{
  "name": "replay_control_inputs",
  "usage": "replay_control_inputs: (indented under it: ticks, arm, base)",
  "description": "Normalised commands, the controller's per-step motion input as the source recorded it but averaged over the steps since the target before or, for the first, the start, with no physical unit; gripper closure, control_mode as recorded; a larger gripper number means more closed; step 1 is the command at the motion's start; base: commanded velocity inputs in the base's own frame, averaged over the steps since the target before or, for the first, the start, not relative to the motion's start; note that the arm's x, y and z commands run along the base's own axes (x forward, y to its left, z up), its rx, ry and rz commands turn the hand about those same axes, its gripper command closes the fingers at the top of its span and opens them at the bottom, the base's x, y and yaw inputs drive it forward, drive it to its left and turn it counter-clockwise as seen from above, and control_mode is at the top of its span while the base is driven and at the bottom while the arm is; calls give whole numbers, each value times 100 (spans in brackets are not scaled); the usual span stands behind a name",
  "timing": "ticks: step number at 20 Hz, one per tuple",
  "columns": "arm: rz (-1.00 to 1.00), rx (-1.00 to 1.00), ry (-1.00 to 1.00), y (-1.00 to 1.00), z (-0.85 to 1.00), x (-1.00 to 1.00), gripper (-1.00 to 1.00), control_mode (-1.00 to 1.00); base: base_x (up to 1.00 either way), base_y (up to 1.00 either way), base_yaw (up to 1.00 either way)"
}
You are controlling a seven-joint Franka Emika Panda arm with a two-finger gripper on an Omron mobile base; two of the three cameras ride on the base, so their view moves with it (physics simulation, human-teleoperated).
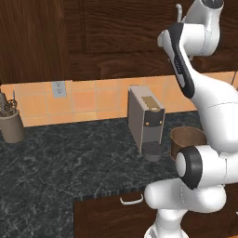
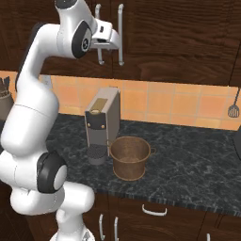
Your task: Open the cabinet, pick up the bread from the cabinet and place it in the basket. Then move the basket to the dining counter.
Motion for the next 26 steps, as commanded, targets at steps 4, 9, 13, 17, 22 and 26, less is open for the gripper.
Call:
replay_control_inputs:
  ticks: [4,9,13,17,22,26]
  arm:
    - [0,0,-11,0,-6,46,-100,-100]
    - [0,0,-2,0,-2,41,-100,-100]
    - [2,0,-14,0,-12,32,100,-100]
    - [2,0,-13,1,-14,26,100,-100]
    - [1,-2,-4,2,-17,6,100,-100]
    - [-11,-1,0,9,-10,-26,100,-100]
  base:
    - [0,0,0]
    - [0,0,0]
    - [0,0,0]
    - [0,0,0]
    - [0,0,0]
    - [0,0,0]
